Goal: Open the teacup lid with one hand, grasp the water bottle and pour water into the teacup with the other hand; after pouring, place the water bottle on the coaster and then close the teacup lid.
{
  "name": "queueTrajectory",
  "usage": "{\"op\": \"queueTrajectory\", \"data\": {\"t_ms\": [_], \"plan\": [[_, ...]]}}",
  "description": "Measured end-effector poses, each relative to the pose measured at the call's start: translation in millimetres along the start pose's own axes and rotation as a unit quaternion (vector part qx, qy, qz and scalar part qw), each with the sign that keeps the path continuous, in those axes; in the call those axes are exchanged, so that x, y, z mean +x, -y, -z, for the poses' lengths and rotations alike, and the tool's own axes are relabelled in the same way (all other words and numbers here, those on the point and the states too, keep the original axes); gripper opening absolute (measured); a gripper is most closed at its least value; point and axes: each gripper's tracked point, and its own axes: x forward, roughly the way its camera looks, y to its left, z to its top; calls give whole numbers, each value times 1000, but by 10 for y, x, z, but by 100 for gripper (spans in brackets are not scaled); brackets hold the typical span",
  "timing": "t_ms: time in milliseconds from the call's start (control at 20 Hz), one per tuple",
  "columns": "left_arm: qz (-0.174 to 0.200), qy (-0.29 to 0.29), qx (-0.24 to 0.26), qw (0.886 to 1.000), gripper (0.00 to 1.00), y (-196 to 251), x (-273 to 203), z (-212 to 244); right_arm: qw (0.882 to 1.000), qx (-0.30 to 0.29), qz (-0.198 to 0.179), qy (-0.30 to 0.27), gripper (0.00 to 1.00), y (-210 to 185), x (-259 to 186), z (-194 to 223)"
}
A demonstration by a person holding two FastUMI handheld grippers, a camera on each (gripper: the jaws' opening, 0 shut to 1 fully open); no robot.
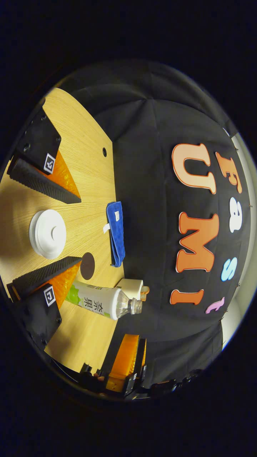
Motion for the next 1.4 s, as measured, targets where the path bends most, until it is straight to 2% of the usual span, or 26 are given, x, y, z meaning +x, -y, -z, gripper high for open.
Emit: {"op": "queueTrajectory", "data": {"t_ms": [100, 150, 250, 400, 450, 500, 550, 700, 800, 850, 900, 950, 1200, 1400], "plan": [[3, -10, 11, 1000, 97, 25, 43, 96, 1000, 2, -2, -7, 99, -17, 11, 37], [3, -12, 12, 1000, 88, 33, 82, 121, 1000, 4, -3, -10, 99, -16, 10, 59], [6, -27, 15, 1000, 80, 44, 132, 227, 1000, 6, -2, -13, 98, -10, -3, 116], [3, -37, 24, 999, 80, 39, 174, 305, 1000, 9, 1, -21, 97, 7, 25, 182], [2, -38, 24, 999, 68, 30, 196, 306, 1000, 9, 1, -23, 97, 5, 22, 194], [1, -43, 26, 999, 67, 35, 202, 346, 1000, 10, 1, -26, 97, 12, 20, 206], [3, -46, 25, 999, 59, 45, 211, 363, 1000, 9, 1, -27, 97, 13, 19, 221], [-1, -39, 26, 999, 58, 28, 211, 311, 1000, 4, 0, -31, 97, 3, 25, 251], [-2, -43, 28, 999, 38, 25, 252, 329, 999, 1, -3, -32, 97, -13, 29, 271], [-4, -41, 30, 999, 43, 13, 274, 313, 999, 0, -6, -35, 97, -27, 33, 287], [-13, -35, 24, 999, 43, -14, 255, 287, 999, 0, -9, -37, 97, -50, 37, 306], [-13, -38, 18, 999, 33, -25, 242, 292, 999, 0, -13, -37, 98, -67, 32, 323], [-34, -2, 11, 999, 31, -136, 192, 74, 998, 1, -38, -44, 98, -211, 59, 387], [-57, 26, 14, 998, 33, -265, 103, -102, 997, 1, -55, -56, 98, -357, 110, 473]]}}
